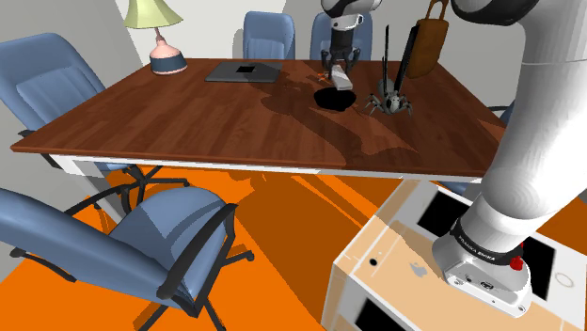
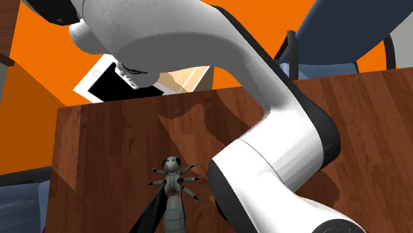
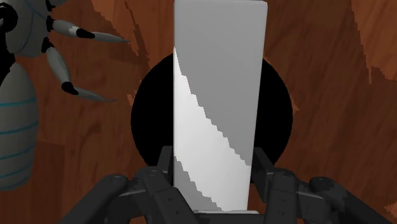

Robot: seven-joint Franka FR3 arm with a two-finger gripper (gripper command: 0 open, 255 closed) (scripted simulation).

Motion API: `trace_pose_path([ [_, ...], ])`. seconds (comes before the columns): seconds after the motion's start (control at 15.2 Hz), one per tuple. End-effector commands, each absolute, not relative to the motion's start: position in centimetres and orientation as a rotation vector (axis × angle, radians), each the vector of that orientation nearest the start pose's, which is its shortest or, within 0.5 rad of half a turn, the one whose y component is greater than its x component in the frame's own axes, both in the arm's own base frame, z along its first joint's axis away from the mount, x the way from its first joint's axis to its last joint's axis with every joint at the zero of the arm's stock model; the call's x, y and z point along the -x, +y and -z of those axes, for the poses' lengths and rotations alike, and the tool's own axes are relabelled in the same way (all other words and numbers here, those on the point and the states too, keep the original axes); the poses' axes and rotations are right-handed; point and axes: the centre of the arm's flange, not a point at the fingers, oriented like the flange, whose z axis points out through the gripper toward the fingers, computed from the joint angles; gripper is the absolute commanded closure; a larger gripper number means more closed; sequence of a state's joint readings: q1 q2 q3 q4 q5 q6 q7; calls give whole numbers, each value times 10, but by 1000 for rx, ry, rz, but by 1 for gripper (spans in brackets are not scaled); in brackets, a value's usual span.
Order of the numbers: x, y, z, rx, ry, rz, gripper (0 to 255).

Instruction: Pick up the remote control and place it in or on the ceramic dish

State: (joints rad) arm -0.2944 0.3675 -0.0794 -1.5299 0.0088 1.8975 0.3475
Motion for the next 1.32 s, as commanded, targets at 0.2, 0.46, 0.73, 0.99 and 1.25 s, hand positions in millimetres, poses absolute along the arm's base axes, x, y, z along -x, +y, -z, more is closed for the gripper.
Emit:
trace_pose_path([
  [0.2,-628,-238,-421,2960,1112,3,255],
  [0.46,-628,-238,-400,2960,1112,3,255],
  [0.73,-628,-238,-383,2960,1112,3,255],
  [0.99,-628,-238,-383,2960,1112,3,255],
  [1.25,-628,-238,-383,2960,1112,3,0],
])
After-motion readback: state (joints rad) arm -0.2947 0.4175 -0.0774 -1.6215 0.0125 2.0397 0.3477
